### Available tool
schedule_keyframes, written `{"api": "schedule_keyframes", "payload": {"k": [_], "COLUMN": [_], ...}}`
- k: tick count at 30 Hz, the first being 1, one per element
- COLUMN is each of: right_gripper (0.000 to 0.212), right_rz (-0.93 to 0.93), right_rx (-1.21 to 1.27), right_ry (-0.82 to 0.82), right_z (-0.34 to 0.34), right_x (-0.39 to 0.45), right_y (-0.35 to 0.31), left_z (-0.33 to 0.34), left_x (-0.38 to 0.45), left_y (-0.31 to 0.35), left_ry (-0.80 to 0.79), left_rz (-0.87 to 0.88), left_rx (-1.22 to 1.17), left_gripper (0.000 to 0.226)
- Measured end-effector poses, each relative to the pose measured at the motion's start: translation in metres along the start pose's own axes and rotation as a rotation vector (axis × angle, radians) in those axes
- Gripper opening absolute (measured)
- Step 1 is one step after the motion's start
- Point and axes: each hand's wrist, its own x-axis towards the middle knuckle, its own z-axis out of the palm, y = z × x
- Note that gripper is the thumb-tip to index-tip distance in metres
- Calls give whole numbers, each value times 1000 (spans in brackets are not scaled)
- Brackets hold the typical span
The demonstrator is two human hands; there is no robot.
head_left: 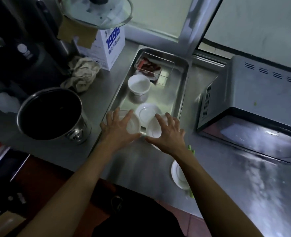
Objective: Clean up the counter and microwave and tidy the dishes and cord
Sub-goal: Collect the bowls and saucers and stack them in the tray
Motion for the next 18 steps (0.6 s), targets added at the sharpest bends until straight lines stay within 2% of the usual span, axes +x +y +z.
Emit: {"api": "schedule_keyframes", "payload": {"k": [12,18], "right_gripper": [102,101], "right_rz": [9,97], "right_rx": [-12,12], "right_ry": [-7,-16], "right_z": [-15,-13], "right_x": [66,78], "right_y": [15,21], "left_z": [-19,7], "left_x": [74,103], "left_y": [24,28], "left_ry": [2,-103], "left_rz": [29,107], "left_rx": [62,9], "left_gripper": [102,105]}}
